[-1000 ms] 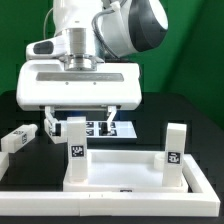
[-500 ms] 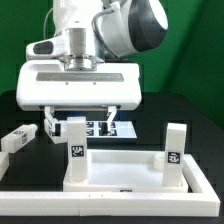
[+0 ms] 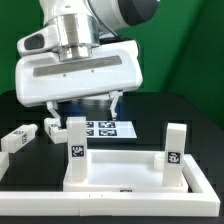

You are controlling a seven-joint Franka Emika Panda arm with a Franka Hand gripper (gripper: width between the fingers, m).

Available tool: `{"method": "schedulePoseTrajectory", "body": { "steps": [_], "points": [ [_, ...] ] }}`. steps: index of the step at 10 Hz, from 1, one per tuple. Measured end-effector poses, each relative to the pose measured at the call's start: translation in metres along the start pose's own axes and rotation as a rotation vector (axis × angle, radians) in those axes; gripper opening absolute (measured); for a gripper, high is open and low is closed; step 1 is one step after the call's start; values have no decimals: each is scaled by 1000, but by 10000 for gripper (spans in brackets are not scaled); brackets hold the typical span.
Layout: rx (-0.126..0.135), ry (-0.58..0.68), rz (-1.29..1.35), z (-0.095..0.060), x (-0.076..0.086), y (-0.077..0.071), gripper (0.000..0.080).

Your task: Assemble desk

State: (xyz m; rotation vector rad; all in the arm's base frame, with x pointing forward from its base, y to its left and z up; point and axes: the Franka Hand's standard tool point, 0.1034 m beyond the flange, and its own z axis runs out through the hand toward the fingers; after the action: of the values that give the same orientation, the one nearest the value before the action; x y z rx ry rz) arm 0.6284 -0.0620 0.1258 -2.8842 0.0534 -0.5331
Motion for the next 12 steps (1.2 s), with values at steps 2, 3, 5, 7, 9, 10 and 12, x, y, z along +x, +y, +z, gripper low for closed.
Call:
{"method": "schedulePoseTrajectory", "body": {
  "steps": [2,3,5,7,9,10,12],
  "points": [
    [20,-104,21,4,-1,3,649],
    [10,-148,22,4,-3,6,649],
    [-4,-131,32,-1,10,18,649],
    [-2,-133,30,0,9,17,649],
    [-2,-134,30,0,9,17,649],
    [-2,-136,31,0,8,17,649],
    [-21,-244,172,2,1,10,649]
  ]
}}
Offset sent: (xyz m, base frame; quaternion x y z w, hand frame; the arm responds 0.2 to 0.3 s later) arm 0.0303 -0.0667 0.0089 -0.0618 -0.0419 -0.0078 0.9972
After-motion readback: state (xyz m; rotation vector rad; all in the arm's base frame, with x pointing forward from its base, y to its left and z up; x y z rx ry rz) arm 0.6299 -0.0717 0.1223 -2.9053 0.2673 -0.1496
